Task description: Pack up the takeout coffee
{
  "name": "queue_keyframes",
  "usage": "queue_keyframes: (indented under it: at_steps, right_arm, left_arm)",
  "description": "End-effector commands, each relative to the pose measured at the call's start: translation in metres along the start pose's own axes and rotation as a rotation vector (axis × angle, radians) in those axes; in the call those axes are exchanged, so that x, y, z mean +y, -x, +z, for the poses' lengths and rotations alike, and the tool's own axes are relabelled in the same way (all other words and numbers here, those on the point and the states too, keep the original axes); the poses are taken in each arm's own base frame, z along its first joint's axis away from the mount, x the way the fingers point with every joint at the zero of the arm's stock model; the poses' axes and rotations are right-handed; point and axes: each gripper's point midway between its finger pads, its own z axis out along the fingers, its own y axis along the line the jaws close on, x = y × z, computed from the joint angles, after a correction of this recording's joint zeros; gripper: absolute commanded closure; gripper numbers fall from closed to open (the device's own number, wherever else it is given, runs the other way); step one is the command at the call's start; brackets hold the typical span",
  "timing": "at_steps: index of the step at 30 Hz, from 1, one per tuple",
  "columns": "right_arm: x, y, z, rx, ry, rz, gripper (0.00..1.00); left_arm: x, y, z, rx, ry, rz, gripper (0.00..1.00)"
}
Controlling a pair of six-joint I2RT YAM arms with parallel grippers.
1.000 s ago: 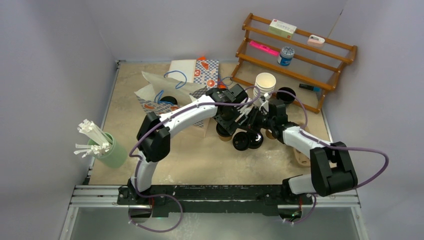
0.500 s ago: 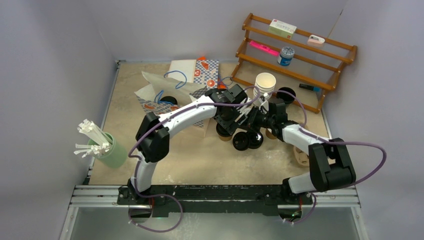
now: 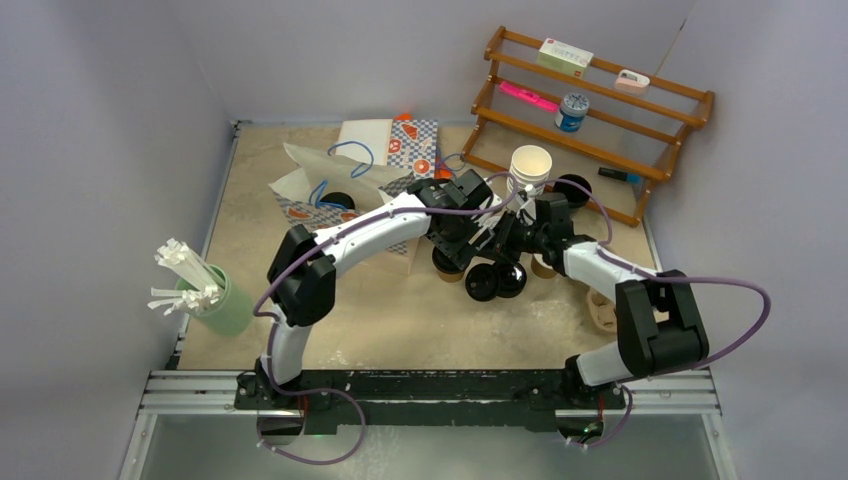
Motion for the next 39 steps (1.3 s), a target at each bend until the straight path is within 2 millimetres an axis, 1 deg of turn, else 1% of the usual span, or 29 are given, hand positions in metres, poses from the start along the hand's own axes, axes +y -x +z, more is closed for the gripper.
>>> queue_keyframes:
  at_steps: [1, 7, 11, 17, 18, 25, 26, 28, 31, 34, 39]
  right_arm:
    - [-0.082, -0.044, 0.005, 0.103, -0.319, 0.085, 0.82]
    - [-0.091, -0.047, 0.001, 0.118, -0.38, 0.1, 0.82]
    - [-0.091, -0.047, 0.0, 0.117, -0.387, 0.103, 0.82]
    - [-0.089, -0.049, 0.0, 0.125, -0.381, 0.11, 0.81]
    - [-0.085, -0.048, 0.0, 0.12, -0.365, 0.103, 0.81]
    - [-0.037, -0.02, -0.005, -0.008, -0.189, 0.005, 0.79]
    - [-0.032, -0.019, -0.006, -0.013, -0.169, -0.004, 0.79]
    - [-0.015, -0.008, -0.008, -0.055, -0.114, -0.048, 0.78]
    - [0.004, 0.003, -0.013, -0.104, -0.061, -0.092, 0.76]
    - [0.017, 0.008, -0.017, -0.133, -0.017, -0.111, 0.75]
    - [0.033, 0.02, -0.021, -0.196, 0.034, -0.151, 0.74]
  left_arm:
    - [-0.015, -0.076, 0.051, 0.29, -0.086, 0.008, 0.53]
    - [-0.015, -0.083, 0.054, 0.298, -0.09, 0.005, 0.53]
    - [-0.014, -0.086, 0.056, 0.294, -0.087, 0.01, 0.54]
    - [-0.008, -0.086, 0.058, 0.262, -0.064, 0.036, 0.54]
    - [-0.008, -0.087, 0.058, 0.257, -0.065, 0.041, 0.54]
    - [0.0, -0.086, 0.058, 0.217, -0.05, 0.111, 0.55]
    - [0.0, -0.086, 0.059, 0.216, -0.049, 0.12, 0.55]
    - [0.001, -0.087, 0.059, 0.217, -0.05, 0.13, 0.55]
    - [0.001, -0.085, 0.056, 0.204, -0.047, 0.131, 0.56]
    - [0.001, -0.08, 0.052, 0.184, -0.05, 0.131, 0.56]
    - [0.001, -0.072, 0.043, 0.162, -0.052, 0.161, 0.56]
